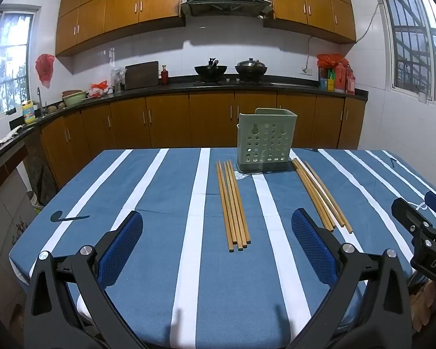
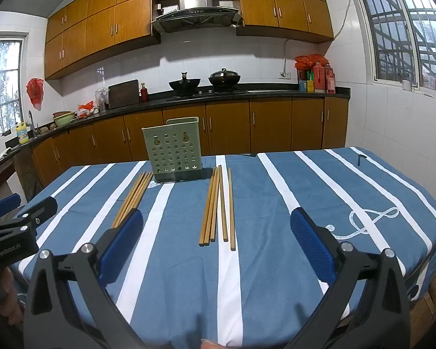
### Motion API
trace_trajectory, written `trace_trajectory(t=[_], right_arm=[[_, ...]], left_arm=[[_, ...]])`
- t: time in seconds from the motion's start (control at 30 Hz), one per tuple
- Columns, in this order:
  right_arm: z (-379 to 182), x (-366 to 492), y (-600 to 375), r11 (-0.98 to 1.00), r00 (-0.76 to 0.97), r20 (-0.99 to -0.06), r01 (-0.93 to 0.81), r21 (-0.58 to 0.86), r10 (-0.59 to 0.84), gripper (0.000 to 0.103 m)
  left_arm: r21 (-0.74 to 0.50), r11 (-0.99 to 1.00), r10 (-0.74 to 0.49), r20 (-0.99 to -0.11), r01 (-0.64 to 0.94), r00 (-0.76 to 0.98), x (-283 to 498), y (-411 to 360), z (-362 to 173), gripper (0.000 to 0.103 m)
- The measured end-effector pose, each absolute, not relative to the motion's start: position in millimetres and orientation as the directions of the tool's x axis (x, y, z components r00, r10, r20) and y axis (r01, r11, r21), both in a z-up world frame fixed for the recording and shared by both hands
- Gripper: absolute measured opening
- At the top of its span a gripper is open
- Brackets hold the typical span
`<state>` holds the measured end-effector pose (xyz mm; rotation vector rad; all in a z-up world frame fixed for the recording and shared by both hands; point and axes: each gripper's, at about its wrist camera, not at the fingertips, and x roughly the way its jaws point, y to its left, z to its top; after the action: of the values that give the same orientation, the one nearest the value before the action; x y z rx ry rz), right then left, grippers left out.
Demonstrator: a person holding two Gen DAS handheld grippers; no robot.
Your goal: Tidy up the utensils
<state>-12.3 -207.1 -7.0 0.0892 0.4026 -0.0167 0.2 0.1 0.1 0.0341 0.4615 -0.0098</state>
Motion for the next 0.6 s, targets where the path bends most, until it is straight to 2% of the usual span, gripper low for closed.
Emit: trace_trajectory(t=[0.6], right_arm=[[-7.0,-12.5,-207.3,0.996,0.92,-0.391,0.034,0.086,0.002,0.099]], left_arm=[[0.032,0.999,0.0,-0.442,0.015,0.897,-0.2,0.0,0.1,0.101]])
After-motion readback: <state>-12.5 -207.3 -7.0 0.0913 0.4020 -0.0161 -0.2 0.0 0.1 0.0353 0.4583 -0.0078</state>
